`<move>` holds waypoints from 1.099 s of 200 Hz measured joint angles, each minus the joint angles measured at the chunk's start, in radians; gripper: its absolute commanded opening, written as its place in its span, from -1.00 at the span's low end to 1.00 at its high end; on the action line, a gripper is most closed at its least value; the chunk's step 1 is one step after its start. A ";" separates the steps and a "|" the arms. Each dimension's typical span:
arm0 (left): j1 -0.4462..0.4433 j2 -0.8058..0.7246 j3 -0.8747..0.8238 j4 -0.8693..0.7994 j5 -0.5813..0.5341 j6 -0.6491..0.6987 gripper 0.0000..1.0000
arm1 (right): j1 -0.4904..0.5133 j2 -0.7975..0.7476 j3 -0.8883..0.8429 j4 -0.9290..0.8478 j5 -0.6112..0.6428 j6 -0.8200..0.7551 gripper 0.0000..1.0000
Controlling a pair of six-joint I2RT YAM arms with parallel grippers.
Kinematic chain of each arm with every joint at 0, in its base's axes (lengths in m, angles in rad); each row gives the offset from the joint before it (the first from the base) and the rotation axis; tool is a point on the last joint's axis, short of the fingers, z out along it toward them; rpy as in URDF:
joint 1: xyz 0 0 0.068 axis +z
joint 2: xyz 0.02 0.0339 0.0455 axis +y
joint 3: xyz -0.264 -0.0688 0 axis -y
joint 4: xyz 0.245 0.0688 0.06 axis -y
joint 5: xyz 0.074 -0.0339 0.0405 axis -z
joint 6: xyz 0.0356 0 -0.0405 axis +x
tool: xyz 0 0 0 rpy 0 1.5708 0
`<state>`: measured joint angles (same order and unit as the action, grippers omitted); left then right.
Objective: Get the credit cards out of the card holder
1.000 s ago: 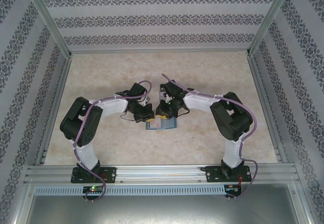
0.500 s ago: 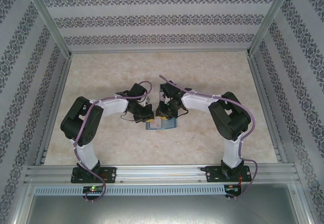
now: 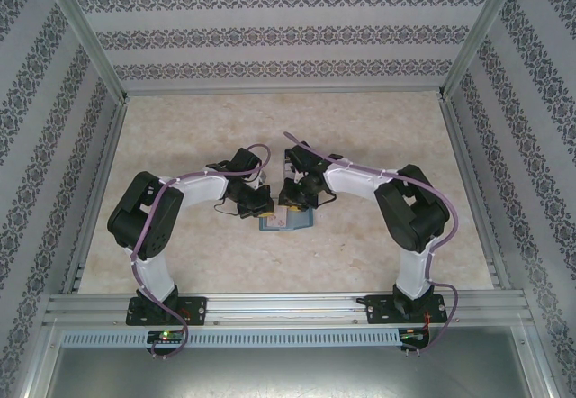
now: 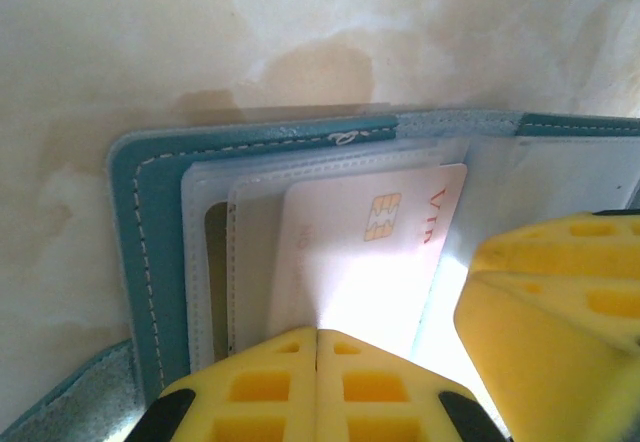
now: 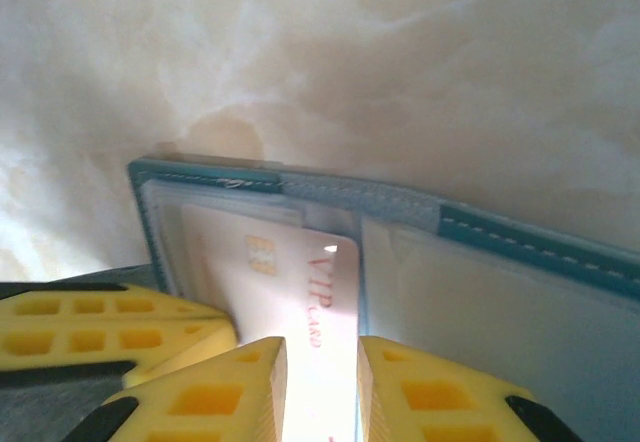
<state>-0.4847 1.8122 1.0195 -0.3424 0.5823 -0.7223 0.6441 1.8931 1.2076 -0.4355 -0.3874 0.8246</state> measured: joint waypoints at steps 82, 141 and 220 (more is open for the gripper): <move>0.000 0.000 0.019 -0.054 -0.014 0.023 -0.99 | 0.019 -0.002 -0.050 0.051 -0.055 0.015 -0.45; 0.000 0.000 0.019 -0.056 -0.015 0.026 -0.98 | 0.020 0.014 -0.051 0.057 -0.045 0.017 -0.46; 0.000 0.000 0.019 -0.056 -0.014 0.026 -0.98 | 0.020 0.002 -0.037 0.021 0.013 0.014 -0.46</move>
<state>-0.4847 1.8122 1.0386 -0.3985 0.5678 -0.6960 0.6640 1.8954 1.1706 -0.4141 -0.3748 0.8391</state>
